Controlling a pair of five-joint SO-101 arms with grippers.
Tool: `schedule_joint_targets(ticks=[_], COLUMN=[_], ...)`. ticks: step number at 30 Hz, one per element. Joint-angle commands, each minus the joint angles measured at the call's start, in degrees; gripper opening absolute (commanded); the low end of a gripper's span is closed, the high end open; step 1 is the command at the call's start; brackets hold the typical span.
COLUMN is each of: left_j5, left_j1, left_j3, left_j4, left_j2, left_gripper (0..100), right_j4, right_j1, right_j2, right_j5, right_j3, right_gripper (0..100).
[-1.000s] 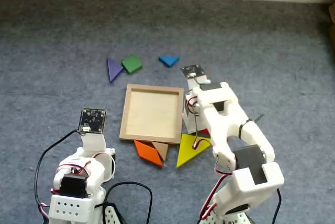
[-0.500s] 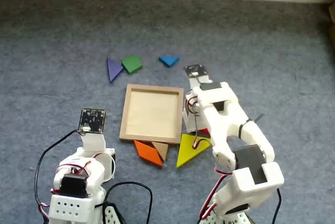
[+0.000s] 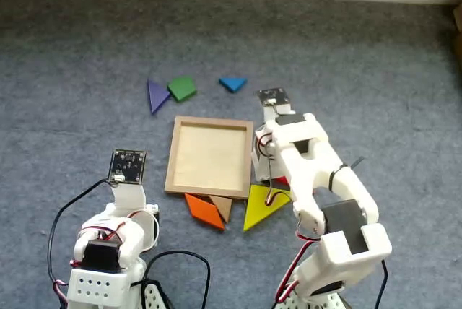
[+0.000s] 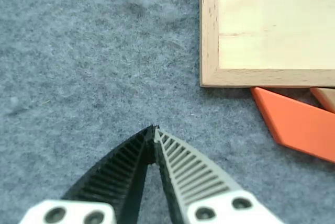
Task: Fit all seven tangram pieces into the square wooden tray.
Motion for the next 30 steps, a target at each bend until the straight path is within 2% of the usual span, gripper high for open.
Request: schedule_joint_targets(ticks=[1, 5, 15, 19, 23, 30], left_j5=[-0.18, -0.18, -0.18, -0.18, -0.18, -0.18], left_j1=[-0.66, -0.66, -0.66, -0.66, -0.66, -0.66], left_j3=[1.10, 1.10, 1.10, 1.10, 1.10, 1.10], left_j4=[0.35, 0.35, 0.35, 0.35, 0.35, 0.35], left_j2=[-1.54, -1.54, -1.54, -1.54, -1.54, -1.54], left_gripper=[1, 1, 1, 1, 1, 1], right_j4=[-1.63, -1.63, -1.63, -1.63, -1.54, -1.54], right_j1=[1.98, 3.65, 2.42, 2.24, 2.42, 2.68], right_j2=[0.13, 0.13, 0.22, 0.13, 0.04, 0.13], right_j5=[-0.62, -0.44, -0.18, -0.70, -4.40, -4.22], right_j3=[-4.09, -5.05, -4.70, -5.05, -6.99, -8.04], right_gripper=[37.9, 37.8, 37.8, 37.8, 37.8, 37.8])
